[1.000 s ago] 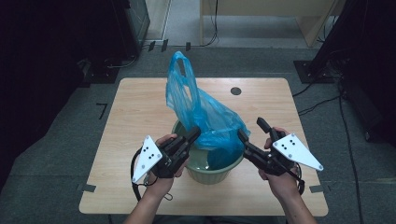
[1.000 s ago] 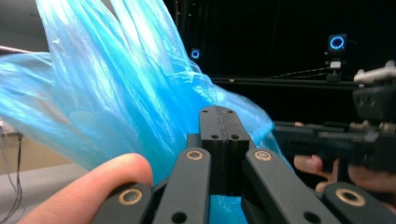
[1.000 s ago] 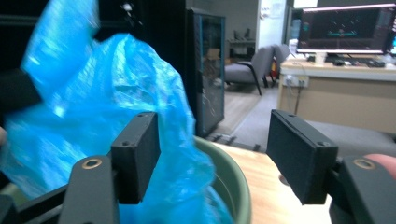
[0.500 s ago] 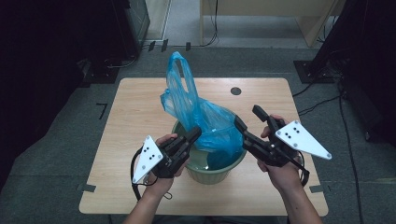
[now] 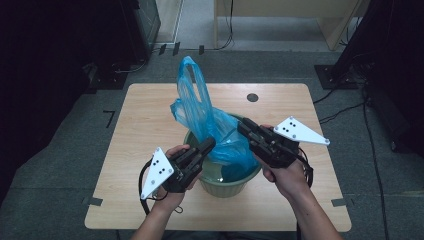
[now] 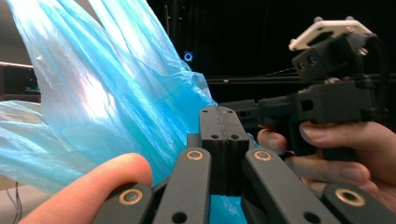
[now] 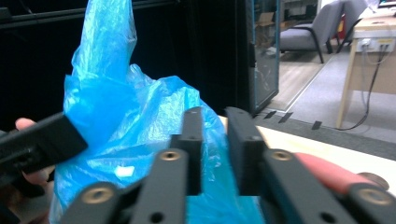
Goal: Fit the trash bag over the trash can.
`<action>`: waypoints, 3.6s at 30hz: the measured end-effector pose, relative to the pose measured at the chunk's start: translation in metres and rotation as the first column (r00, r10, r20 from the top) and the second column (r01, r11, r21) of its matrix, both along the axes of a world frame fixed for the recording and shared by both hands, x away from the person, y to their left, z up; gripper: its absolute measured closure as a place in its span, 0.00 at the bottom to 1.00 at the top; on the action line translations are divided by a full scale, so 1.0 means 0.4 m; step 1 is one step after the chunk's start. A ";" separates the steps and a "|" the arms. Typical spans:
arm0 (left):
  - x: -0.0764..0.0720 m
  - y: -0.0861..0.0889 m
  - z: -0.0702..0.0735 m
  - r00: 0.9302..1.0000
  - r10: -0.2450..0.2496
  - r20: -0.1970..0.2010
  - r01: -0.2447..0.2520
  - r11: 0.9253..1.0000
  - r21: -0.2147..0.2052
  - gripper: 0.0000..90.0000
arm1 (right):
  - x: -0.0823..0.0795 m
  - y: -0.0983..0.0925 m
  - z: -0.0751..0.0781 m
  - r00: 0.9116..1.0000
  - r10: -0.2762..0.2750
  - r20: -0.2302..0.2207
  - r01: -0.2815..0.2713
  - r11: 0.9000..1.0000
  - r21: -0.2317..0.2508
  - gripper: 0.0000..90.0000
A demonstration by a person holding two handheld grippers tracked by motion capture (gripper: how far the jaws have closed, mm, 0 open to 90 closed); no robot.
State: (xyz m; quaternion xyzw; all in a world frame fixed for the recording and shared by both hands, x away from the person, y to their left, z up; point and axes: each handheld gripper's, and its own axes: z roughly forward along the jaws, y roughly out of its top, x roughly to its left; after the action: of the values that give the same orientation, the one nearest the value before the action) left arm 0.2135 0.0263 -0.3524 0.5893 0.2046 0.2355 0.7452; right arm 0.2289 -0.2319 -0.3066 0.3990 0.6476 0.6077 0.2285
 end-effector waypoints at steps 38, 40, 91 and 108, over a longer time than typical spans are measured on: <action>-0.095 0.012 -0.111 0.987 0.128 -0.102 -0.121 0.990 0.070 0.99 | -0.205 0.007 -0.221 0.953 -0.197 0.231 0.223 0.971 -0.090 1.00; -0.092 0.021 -0.114 0.984 0.144 -0.110 -0.137 0.988 0.069 0.99 | -0.205 0.016 -0.223 0.955 -0.186 0.232 0.213 0.972 -0.099 1.00; -0.053 0.109 -0.153 0.961 0.240 -0.141 -0.229 0.969 0.092 0.96 | 0.123 0.135 -0.001 0.982 -0.181 0.055 0.184 0.981 -0.061 0.40; -0.115 0.046 -0.118 0.979 0.192 -0.070 -0.187 0.979 0.082 0.96 | 0.001 0.086 0.006 0.982 -0.125 0.139 0.137 0.988 -0.076 0.42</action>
State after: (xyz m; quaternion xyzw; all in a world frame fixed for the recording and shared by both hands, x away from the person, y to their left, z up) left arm 0.1674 0.0445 -0.3994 0.6032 0.2795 0.2900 0.6884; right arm 0.2292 -0.1974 -0.3043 0.3891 0.6284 0.5885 0.3276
